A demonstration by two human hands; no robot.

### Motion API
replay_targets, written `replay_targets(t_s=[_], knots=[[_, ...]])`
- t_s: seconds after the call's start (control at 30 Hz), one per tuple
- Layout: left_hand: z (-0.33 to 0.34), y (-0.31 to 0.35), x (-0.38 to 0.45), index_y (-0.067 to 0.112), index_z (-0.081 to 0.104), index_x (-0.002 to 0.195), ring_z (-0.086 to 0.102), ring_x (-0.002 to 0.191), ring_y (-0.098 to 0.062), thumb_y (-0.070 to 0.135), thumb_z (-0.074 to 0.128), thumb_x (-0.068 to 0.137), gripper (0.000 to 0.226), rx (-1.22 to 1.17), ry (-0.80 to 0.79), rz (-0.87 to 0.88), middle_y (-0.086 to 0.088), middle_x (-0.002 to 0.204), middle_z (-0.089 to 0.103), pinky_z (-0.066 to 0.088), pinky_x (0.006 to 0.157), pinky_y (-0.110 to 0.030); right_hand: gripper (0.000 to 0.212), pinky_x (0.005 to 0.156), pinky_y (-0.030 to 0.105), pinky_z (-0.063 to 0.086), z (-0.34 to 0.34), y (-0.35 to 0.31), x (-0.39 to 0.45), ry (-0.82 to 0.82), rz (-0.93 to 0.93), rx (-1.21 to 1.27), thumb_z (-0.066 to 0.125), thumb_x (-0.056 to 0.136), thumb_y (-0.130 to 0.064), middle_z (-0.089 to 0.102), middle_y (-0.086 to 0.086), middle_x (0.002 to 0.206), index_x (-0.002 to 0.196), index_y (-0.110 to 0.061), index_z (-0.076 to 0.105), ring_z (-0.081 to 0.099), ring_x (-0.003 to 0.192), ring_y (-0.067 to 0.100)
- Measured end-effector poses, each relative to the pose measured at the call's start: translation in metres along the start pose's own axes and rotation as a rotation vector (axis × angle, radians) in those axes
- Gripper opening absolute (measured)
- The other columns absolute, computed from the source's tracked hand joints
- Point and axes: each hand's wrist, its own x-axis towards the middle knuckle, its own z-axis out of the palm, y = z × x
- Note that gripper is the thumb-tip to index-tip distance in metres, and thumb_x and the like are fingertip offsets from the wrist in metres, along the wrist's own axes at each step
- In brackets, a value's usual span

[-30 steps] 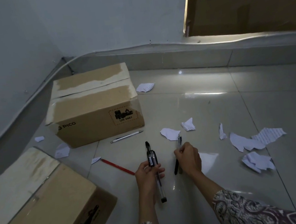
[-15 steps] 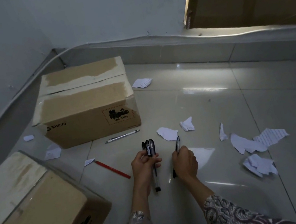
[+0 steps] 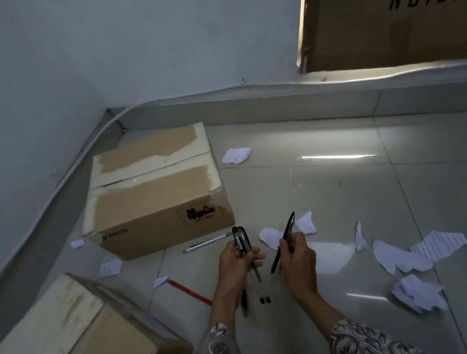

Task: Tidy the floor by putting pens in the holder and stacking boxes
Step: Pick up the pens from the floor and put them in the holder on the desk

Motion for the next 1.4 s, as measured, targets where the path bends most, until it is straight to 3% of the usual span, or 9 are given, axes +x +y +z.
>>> replay_targets(t_s=[0.17, 0.37, 0.43, 0.57, 0.8, 0.93, 1.07, 1.2, 1.4], knots=[[0.01, 0.078, -0.026, 0.009, 0.055, 0.081, 0.063, 0.075, -0.021, -0.009, 0.048, 0.089, 0.021, 0.062, -0.019, 0.003, -0.009, 0.078, 0.061, 0.055, 0.066, -0.018, 0.01, 0.05, 0.025, 0.03, -0.054, -0.069, 0.004, -0.018, 0.023, 0.087, 0.05, 0.092, -0.008, 0.058, 0.011, 0.072, 0.082, -0.005, 0.05, 0.051, 0.063, 0.022], [0.037, 0.202, -0.085, 0.013, 0.055, 0.082, 0.066, 0.072, -0.011, -0.008, 0.047, 0.091, 0.024, 0.138, -0.034, 0.003, -0.01, 0.082, 0.063, 0.054, 0.066, -0.015, 0.007, 0.065, 0.036, 0.048, -0.149, -0.179, 0.004, -0.031, 0.065, 0.173, 0.052, 0.09, -0.009, 0.063, 0.012, 0.077, 0.086, -0.003, 0.049, 0.061, 0.072, 0.026], [0.05, 0.246, -0.111, 0.012, 0.055, 0.087, 0.063, 0.078, -0.011, -0.008, 0.047, 0.09, 0.022, 0.164, -0.038, 0.01, -0.009, 0.085, 0.065, 0.053, 0.073, -0.021, 0.009, 0.067, 0.039, 0.051, -0.182, -0.22, 0.002, -0.036, 0.065, 0.201, 0.052, 0.091, -0.01, 0.065, 0.014, 0.078, 0.086, -0.005, 0.047, 0.065, 0.074, 0.027], [0.079, 0.34, -0.161, 0.008, 0.051, 0.105, 0.063, 0.085, -0.016, -0.005, 0.048, 0.091, 0.019, 0.187, -0.058, 0.043, -0.011, 0.097, 0.067, 0.05, 0.069, -0.02, 0.005, 0.065, 0.029, 0.055, -0.255, -0.304, -0.003, -0.028, 0.059, 0.272, 0.051, 0.092, -0.011, 0.067, 0.006, 0.081, 0.09, -0.009, 0.048, 0.067, 0.069, 0.007], [0.132, 0.481, -0.238, 0.013, 0.052, 0.109, 0.064, 0.091, -0.009, -0.002, 0.05, 0.091, 0.024, 0.243, -0.165, 0.181, 0.002, 0.094, 0.067, 0.053, 0.063, -0.012, 0.014, 0.065, 0.018, 0.052, -0.386, -0.429, -0.019, 0.043, 0.004, 0.333, 0.052, 0.092, -0.013, 0.069, 0.003, 0.084, 0.083, -0.024, 0.052, 0.067, 0.072, 0.008], [0.17, 0.559, -0.282, 0.017, 0.053, 0.096, 0.065, 0.089, -0.01, -0.004, 0.053, 0.089, 0.022, 0.244, -0.249, 0.255, 0.003, 0.089, 0.068, 0.053, 0.065, -0.012, 0.009, 0.07, 0.03, 0.053, -0.467, -0.485, -0.026, 0.139, -0.009, 0.341, 0.055, 0.09, -0.014, 0.068, 0.001, 0.077, 0.082, -0.019, 0.055, 0.068, 0.069, 0.01], [0.201, 0.609, -0.31, 0.02, 0.052, 0.088, 0.065, 0.085, -0.014, -0.008, 0.054, 0.086, 0.028, 0.268, -0.348, 0.308, 0.0, 0.086, 0.068, 0.052, 0.068, -0.016, 0.008, 0.074, 0.039, 0.053, -0.528, -0.521, -0.034, 0.212, -0.031, 0.329, 0.057, 0.089, -0.013, 0.068, 0.003, 0.073, 0.081, -0.014, 0.057, 0.069, 0.072, 0.018], [0.23, 0.645, -0.337, 0.011, 0.053, 0.088, 0.067, 0.085, -0.014, -0.008, 0.058, 0.084, 0.02, 0.294, -0.43, 0.4, -0.004, 0.086, 0.07, 0.053, 0.082, -0.03, 0.005, 0.076, 0.04, 0.052, -0.584, -0.545, -0.044, 0.321, -0.051, 0.326, 0.059, 0.087, -0.012, 0.068, 0.008, 0.077, 0.086, -0.008, 0.06, 0.069, 0.073, 0.02], [0.277, 0.686, -0.364, 0.006, 0.057, 0.088, 0.067, 0.078, -0.003, -0.008, 0.062, 0.081, 0.016, 0.329, -0.541, 0.572, -0.003, 0.085, 0.07, 0.052, 0.067, -0.01, 0.014, 0.076, 0.04, 0.052, -0.649, -0.559, -0.058, 0.486, -0.065, 0.285, 0.065, 0.083, -0.013, 0.068, 0.003, 0.069, 0.072, -0.021, 0.061, 0.068, 0.072, 0.025]])
